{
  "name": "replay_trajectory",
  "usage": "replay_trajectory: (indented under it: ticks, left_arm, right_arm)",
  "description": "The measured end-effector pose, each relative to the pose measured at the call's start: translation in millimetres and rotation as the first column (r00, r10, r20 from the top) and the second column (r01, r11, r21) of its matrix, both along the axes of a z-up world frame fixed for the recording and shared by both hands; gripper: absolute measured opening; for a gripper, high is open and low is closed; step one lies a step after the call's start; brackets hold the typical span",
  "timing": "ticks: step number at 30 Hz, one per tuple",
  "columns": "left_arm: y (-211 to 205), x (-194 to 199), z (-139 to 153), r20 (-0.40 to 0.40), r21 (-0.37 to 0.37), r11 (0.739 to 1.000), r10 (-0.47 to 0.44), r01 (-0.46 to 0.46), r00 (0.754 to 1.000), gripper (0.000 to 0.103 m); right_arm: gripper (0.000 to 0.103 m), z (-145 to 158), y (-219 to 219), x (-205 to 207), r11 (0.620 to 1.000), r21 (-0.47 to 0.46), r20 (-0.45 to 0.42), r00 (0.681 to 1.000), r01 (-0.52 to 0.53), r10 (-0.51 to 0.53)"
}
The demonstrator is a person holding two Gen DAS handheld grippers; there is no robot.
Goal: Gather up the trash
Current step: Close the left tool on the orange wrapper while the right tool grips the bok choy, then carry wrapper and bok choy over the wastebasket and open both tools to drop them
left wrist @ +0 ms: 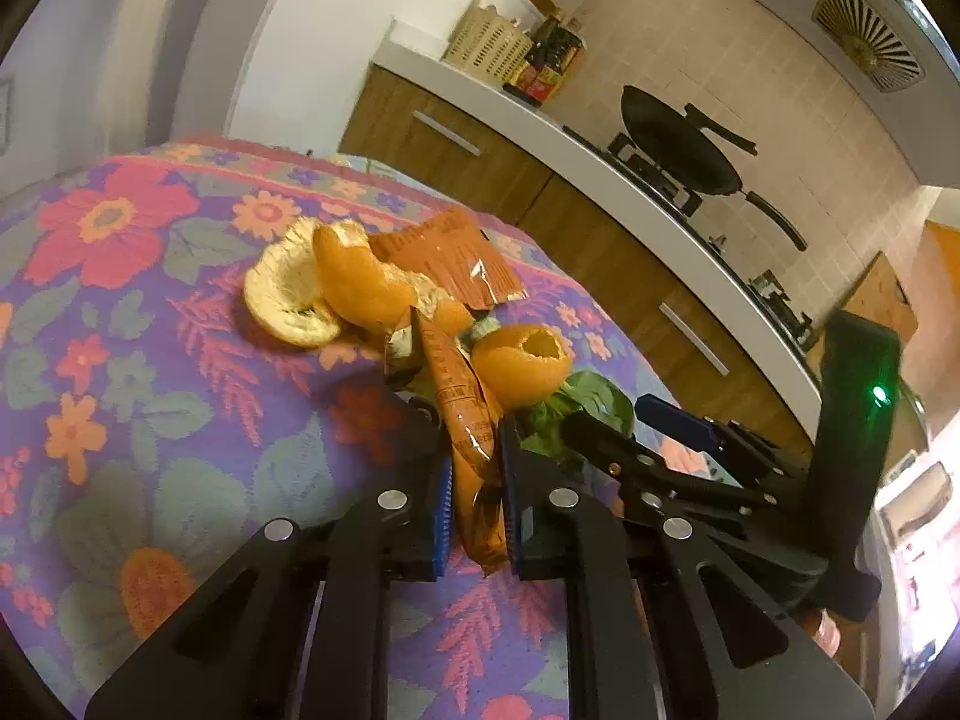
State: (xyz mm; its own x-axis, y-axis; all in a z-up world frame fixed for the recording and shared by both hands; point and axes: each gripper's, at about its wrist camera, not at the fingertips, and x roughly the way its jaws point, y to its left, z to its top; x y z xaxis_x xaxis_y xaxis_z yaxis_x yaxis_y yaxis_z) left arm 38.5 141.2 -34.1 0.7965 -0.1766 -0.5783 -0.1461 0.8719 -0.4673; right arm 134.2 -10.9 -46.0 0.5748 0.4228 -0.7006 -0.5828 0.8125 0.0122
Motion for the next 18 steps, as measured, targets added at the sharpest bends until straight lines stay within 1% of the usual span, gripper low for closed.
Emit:
replay_trajectory:
  ticks: [4,5,6,7,8,9,10,11,12,15,18]
  left_arm:
    - [-4,-6,8,0.022,0.053,0.998,0.02,-0.021,1.0,0.011]
    - [-4,-8,8,0.026,0.053,0.998,0.02,-0.021,0.999,0.011]
    - [-2,-9,8,0.027,0.047,0.999,0.022,-0.023,0.999,0.011]
    - [0,-9,9,0.029,0.041,0.999,0.025,-0.026,0.999,0.011]
    - [2,-10,10,0.034,0.034,0.999,0.028,-0.029,0.999,0.01]
    - [4,-12,10,0.04,0.027,0.999,0.033,-0.034,0.999,0.01]
    - [5,-13,11,0.046,0.022,0.999,0.037,-0.038,0.998,0.01]
    - [7,-15,12,0.051,0.02,0.999,0.041,-0.042,0.998,0.01]
    - [9,-18,13,0.06,0.016,0.999,0.047,-0.048,0.997,0.01]
    - [11,-23,17,0.085,0.005,0.998,0.063,-0.063,0.994,0.01]
    - [11,-26,20,0.109,-0.006,0.998,0.061,-0.061,0.992,0.01]
  right_arm:
    - [0.069,-6,8,8,1.0,-0.03,-0.05,0.999,-0.007,0.006]
    - [0.065,-8,9,7,0.999,-0.037,-0.053,0.999,-0.011,0.009]
    - [0.053,-8,9,6,0.999,-0.037,-0.054,0.998,-0.016,0.014]
    - [0.047,-9,10,4,0.999,-0.032,-0.057,0.998,-0.029,0.028]
    - [0.037,-9,11,2,0.999,-0.029,-0.055,0.998,-0.038,0.037]
    - [0.03,-8,11,-2,0.999,-0.033,-0.042,0.998,-0.042,0.041]
    - [0.027,-8,12,-6,0.998,-0.039,-0.033,0.999,-0.041,0.04]
    - [0.019,-7,12,-9,0.998,-0.042,-0.021,0.999,-0.038,0.037]
    - [0.016,-7,12,-12,0.998,-0.042,-0.012,0.999,-0.036,0.036]
    - [0.015,-3,5,-19,0.999,-0.03,0.024,1.0,0.015,-0.014]
    - [0.015,5,-11,-28,0.997,0.025,0.051,0.996,0.071,-0.072]
